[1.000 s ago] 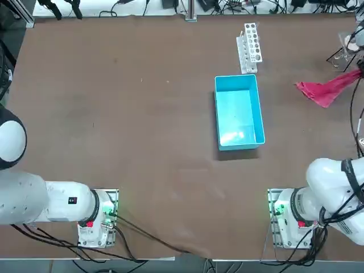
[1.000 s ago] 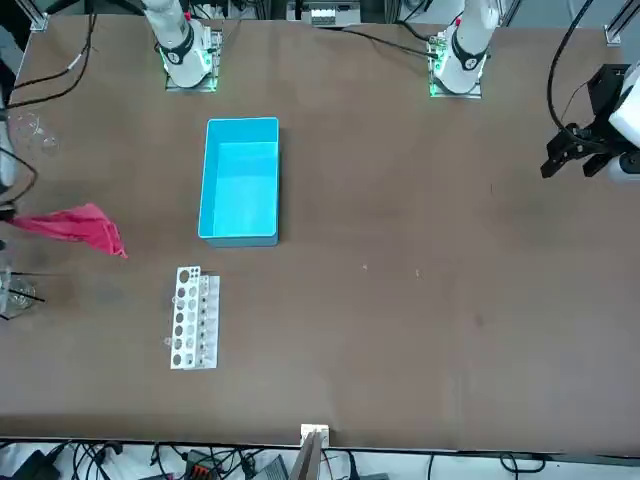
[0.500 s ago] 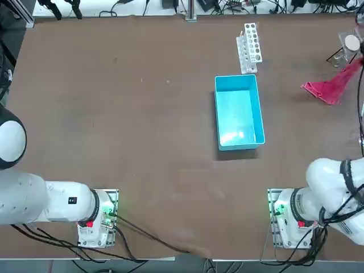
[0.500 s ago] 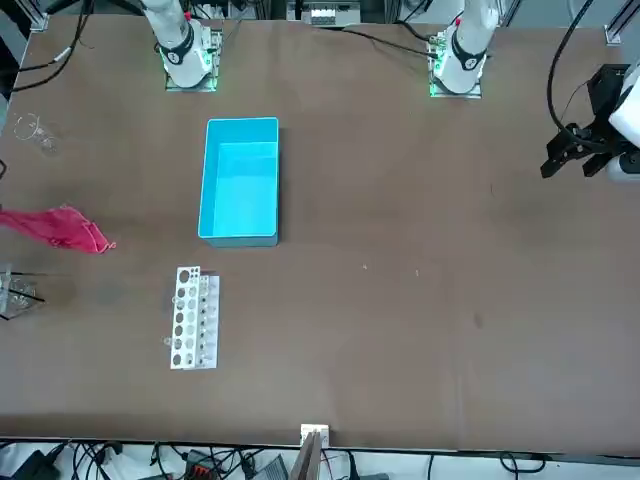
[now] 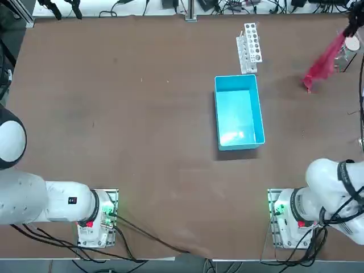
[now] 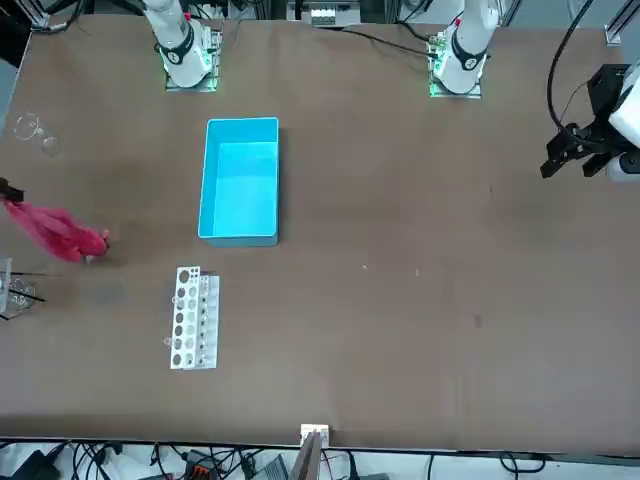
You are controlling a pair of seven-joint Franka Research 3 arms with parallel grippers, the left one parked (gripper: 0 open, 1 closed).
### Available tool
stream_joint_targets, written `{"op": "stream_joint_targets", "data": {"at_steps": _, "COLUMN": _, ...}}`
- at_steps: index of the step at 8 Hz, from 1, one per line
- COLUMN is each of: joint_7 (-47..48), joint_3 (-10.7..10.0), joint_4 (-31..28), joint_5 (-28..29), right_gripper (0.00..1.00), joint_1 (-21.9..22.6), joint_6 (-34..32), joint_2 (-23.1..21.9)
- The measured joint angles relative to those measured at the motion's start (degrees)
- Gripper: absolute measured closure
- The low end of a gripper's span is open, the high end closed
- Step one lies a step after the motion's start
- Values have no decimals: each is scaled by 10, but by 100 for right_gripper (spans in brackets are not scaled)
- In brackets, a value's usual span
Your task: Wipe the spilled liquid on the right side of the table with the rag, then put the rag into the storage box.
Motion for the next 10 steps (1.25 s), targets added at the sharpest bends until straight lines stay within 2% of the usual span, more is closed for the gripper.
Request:
{"op": "stream_joint_targets", "data": {"at_steps": 2, "joint_7": 37, "joint_3": 10, "joint_4": 2, "joint_5": 64, "right_gripper": 98, "joint_1": 0, "joint_6": -18, "joint_2": -47}}
{"op": "stream_joint_targets", "data": {"at_steps": 3, "joint_7": 72, "joint_3": 31, "joint_4": 7, "joint_5": 84, "right_gripper": 98, "joint_1": 1, "joint_6": -33, "joint_2": -69}}
{"op": "stream_joint_targets", "data": {"at_steps": 5, "joint_7": 168, "joint_3": 102, "joint_4": 27, "joint_5": 92, "right_gripper": 98, "joint_1": 6, "joint_6": -70, "joint_2": -97}}
{"op": "stream_joint_targets", "data": {"at_steps": 6, "joint_7": 195, "joint_3": 124, "joint_4": 39, "joint_5": 91, "right_gripper": 98, "joint_1": 9, "joint_6": -86, "joint_2": -106}}
{"op": "stream_joint_targets", "data": {"at_steps": 8, "joint_7": 189, "joint_3": 120, "joint_4": 47, "joint_5": 77, "right_gripper": 98, "joint_1": 3, "joint_6": -102, "joint_2": -107}}
{"op": "stream_joint_targets", "data": {"at_steps": 10, "joint_7": 170, "joint_3": 102, "joint_4": 48, "joint_5": 64, "right_gripper": 98, "joint_1": -3, "joint_6": -102, "joint_2": -93}}
